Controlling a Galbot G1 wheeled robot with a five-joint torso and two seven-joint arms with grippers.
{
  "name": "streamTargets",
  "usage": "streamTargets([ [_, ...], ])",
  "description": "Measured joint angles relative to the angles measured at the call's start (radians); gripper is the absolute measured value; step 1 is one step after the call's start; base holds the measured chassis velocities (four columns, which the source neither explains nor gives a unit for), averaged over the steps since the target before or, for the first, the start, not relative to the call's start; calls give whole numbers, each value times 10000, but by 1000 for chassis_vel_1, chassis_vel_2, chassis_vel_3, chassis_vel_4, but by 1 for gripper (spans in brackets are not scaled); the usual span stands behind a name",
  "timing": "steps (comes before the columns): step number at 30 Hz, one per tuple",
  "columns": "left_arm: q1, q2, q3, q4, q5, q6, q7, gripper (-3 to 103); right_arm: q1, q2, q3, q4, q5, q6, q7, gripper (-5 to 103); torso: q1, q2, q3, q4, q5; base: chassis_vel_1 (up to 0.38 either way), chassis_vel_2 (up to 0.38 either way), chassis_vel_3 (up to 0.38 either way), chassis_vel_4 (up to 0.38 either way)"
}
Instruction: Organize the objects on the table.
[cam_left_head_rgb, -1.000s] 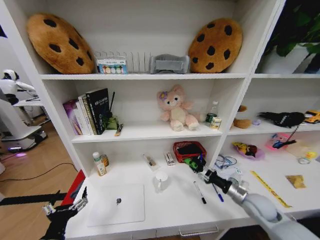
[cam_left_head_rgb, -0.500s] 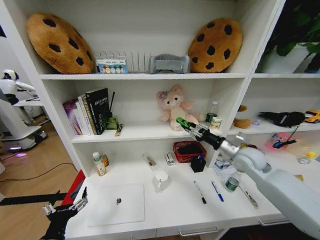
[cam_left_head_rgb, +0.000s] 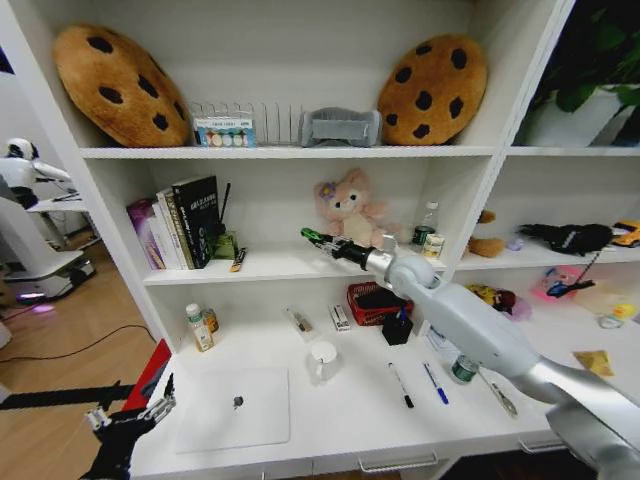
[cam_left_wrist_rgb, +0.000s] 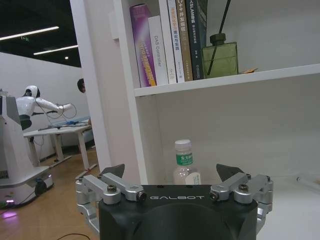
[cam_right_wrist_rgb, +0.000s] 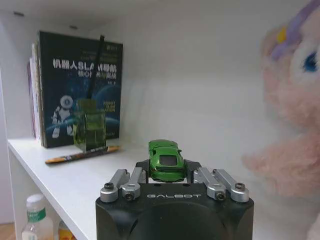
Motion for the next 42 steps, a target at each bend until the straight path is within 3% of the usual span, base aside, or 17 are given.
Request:
streamTargets([
  [9,0,0,-1,0,0,0,0,100,525,85,-703,-551,-103,-320,-1305,36,-1,1,-1,-2,0,0,0,0,0],
  [28,0,0,0,1,0,0,0,100,780,108,-1129,-864,-296,-302,-1413,33,-3,1,-1,-1,0,0,0,0,0],
  [32,0,0,-1,1,1,0,0,100,752,83,-899,-678,-54,-121,-1281,52,-2,1,-1,-1,0,0,0,0,0],
  [36,0,0,-1,1,0,0,0,100,622,-83,-548,-281,143,77,-826,63,-2,1,-1,0,1,0,0,0,0],
  [42,0,0,-1,2,0,-1,-2,100,-221,-1069,798,1811,540,137,53,90,-1,1,-1,3,2,0,0,0,0],
])
